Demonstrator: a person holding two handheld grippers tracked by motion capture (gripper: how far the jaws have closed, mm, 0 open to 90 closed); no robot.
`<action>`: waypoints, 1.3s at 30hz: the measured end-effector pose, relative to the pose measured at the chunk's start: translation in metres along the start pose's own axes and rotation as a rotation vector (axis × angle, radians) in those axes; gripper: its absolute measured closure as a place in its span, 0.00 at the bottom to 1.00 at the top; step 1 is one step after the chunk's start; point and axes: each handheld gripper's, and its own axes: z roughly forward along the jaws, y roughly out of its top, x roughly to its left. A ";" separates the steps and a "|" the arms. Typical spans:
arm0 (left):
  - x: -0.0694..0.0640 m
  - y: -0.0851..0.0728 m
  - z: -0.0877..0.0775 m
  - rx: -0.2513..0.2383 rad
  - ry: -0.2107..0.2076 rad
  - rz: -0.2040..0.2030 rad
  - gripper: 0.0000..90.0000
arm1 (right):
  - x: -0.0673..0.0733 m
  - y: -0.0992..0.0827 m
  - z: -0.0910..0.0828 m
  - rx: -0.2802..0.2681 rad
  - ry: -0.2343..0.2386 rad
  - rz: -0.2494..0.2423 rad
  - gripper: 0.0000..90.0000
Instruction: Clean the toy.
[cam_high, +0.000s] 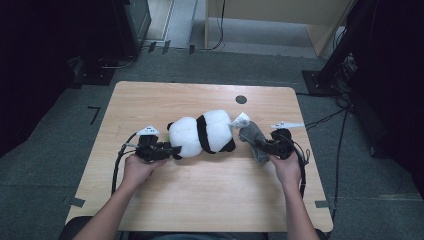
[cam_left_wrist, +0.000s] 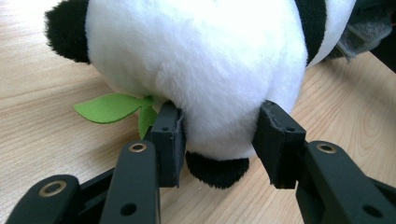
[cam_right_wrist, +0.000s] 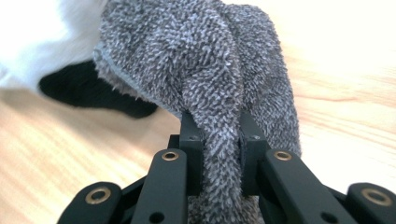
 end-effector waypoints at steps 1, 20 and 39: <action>0.000 0.000 0.000 -0.002 0.000 0.000 0.62 | -0.002 0.001 0.000 -0.007 -0.004 0.010 0.87; 0.000 0.002 0.000 -0.021 -0.009 0.000 0.66 | -0.015 0.021 0.011 -0.053 -0.041 0.027 0.86; 0.001 0.001 0.000 -0.042 -0.014 0.003 0.69 | 0.069 0.063 0.020 -0.082 0.126 -0.124 0.86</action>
